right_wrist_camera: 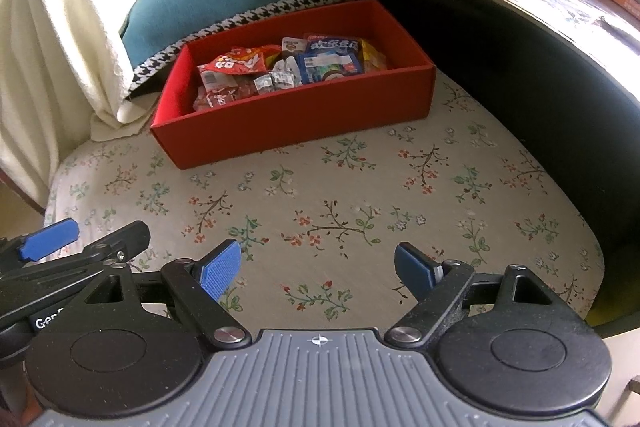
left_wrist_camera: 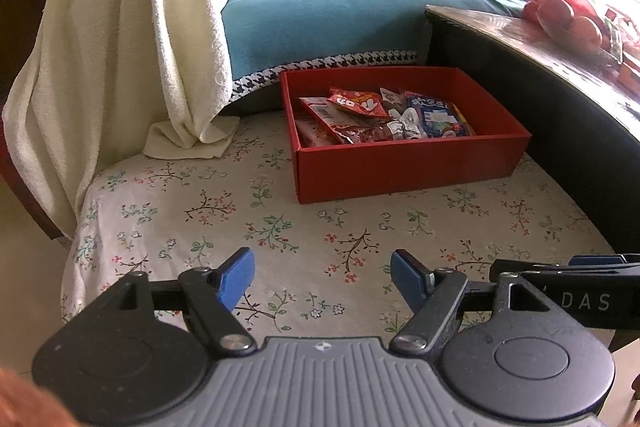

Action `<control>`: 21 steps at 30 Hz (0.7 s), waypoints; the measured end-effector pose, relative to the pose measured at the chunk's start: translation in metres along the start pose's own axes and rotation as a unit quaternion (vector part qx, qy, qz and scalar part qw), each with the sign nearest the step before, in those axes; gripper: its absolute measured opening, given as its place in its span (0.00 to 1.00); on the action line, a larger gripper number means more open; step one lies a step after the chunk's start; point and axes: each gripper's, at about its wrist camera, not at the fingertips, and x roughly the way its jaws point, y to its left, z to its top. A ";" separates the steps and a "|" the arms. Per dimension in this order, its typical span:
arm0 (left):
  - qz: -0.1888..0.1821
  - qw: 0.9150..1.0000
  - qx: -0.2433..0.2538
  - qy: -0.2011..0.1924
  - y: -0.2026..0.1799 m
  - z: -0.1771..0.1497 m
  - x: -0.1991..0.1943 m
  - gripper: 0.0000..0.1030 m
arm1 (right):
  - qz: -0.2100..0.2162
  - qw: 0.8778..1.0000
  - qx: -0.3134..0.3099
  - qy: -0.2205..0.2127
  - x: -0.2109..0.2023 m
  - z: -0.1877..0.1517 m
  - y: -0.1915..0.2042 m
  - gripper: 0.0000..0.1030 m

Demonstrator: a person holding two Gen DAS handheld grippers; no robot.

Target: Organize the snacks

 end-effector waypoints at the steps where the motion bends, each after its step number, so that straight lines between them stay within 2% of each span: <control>1: 0.000 1.000 0.001 -0.002 0.000 0.000 0.000 0.66 | 0.000 1.000 0.000 0.000 0.000 0.000 0.000 0.86; 21: 0.009 1.000 0.005 -0.014 0.000 -0.001 -0.002 0.66 | 0.006 1.000 -0.001 0.000 0.001 0.001 0.003 0.86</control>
